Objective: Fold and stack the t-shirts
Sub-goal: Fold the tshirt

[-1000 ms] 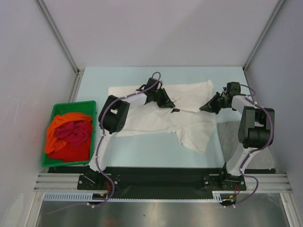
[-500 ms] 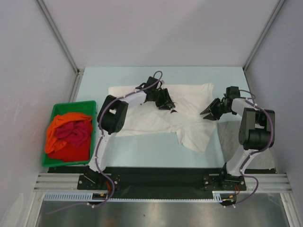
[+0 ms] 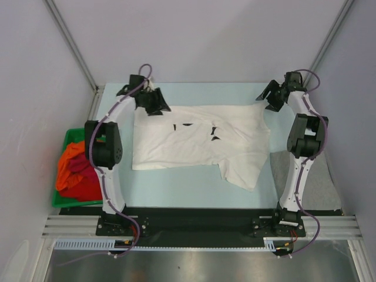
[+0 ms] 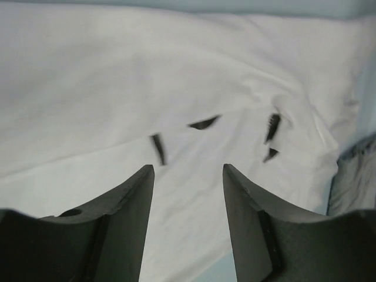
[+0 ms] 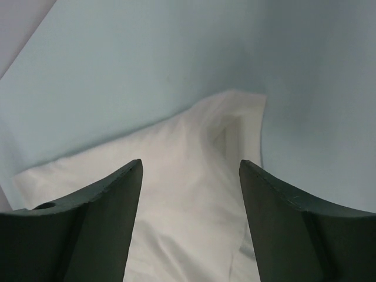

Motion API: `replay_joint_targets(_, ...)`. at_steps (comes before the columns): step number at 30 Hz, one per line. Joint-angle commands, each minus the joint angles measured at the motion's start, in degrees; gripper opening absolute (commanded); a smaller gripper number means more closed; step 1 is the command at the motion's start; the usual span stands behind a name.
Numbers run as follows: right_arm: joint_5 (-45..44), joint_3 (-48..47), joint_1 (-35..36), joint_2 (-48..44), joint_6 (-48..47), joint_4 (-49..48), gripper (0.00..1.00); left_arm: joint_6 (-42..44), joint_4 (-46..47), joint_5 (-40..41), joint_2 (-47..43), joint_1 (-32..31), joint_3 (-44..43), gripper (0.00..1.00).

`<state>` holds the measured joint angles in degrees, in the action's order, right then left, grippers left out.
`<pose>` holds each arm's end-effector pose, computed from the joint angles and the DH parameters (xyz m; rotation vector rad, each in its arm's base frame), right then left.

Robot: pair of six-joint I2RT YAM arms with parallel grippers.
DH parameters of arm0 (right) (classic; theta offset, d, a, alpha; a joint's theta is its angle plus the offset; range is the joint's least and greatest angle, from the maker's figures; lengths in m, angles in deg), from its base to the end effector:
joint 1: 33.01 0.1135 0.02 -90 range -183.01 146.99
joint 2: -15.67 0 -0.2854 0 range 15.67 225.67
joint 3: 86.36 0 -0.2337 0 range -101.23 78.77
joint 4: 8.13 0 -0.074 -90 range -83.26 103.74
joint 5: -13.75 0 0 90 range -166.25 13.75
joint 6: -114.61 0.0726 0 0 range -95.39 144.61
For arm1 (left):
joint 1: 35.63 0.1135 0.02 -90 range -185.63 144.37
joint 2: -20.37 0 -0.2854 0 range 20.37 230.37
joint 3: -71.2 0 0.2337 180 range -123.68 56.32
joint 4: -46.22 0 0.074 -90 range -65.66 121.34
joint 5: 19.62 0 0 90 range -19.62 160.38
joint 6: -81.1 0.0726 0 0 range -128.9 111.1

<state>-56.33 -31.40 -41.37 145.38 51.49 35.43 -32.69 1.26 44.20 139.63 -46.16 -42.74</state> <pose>0.5280 -0.0526 0.2079 0.5775 2.3536 0.5675 0.4672 -0.1194 0.2338 -0.0798 2.4974 -0.8186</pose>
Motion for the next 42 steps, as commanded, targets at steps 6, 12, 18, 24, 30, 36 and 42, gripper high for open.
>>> replay_joint_targets(6,0.73,-13.57,-0.52,11.0,-2.35,3.22,0.63,1.38,-5.68,1.39,6.68,9.82,-4.55,0.53)
replay_joint_targets(12,2.75,-14.72,-0.08,13.02,-0.86,1.37,0.51,0.76,-7.61,2.53,9.76,11.91,-3.94,0.51)
replay_joint_targets(18,1.26,-14.55,-0.34,13.99,1.42,-0.56,0.28,1.2,-11.57,7.61,11.25,13.07,-4.12,0.49)
replay_joint_targets(24,-0.58,-14.72,-2.1,15.92,9.68,-7.41,0.01,2.08,-14.12,10.53,13.18,14.56,-6.13,0.49)
replay_joint_targets(30,2.74,-21.04,-3.51,22.68,14.0,-10.41,0.0,3.58,-14.65,12.55,14.42,15.89,-7.1,0.49)
replay_joint_targets(36,2.93,-25.09,-2.98,25.42,13.12,-11.19,0.0,4.45,-14.74,12.55,15.47,15.97,-8.07,0.49)
replay_joint_targets(42,3.19,-28.68,-3.24,27.44,11.8,-9.71,0.0,5.42,-14.65,13.51,15.13,15.89,-8.42,0.49)
